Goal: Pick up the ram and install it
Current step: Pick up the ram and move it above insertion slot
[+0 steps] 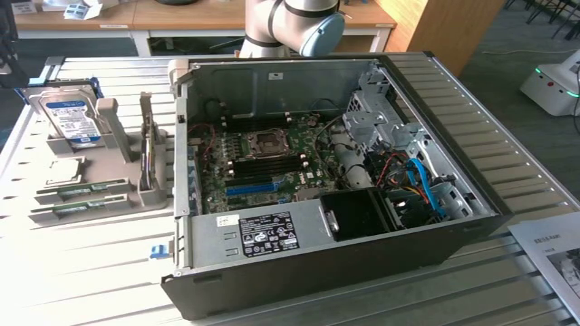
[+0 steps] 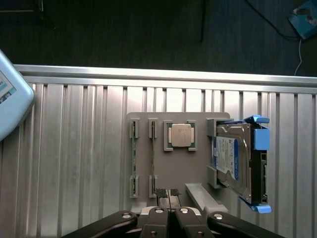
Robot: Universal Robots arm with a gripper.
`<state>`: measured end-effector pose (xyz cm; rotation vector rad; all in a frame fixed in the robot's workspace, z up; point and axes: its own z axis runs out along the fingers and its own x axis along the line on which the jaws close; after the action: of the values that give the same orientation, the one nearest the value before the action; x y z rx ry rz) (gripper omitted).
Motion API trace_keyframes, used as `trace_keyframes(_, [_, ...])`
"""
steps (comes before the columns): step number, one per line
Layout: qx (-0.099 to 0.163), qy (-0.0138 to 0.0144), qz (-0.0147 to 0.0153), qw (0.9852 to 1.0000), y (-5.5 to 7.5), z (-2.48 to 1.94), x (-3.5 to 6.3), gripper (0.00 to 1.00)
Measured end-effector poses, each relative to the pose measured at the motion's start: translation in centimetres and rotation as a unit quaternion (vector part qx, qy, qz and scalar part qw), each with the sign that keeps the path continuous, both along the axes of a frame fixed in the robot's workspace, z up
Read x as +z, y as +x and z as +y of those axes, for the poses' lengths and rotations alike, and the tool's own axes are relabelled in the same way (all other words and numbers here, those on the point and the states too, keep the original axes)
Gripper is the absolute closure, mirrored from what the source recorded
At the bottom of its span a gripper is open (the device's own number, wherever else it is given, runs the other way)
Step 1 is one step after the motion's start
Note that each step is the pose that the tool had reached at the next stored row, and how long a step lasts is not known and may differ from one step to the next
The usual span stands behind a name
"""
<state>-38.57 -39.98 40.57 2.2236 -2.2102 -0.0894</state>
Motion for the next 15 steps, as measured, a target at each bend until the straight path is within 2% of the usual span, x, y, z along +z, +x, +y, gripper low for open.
trace_keyframes(6, [0.000, 0.0001, -0.0002, 1.0000, 0.0, 0.00, -0.06, 0.87])
trace_keyframes(15, [0.000, 0.0001, -0.0001, 1.0000, 0.0, 0.00, -1.61, 0.87])
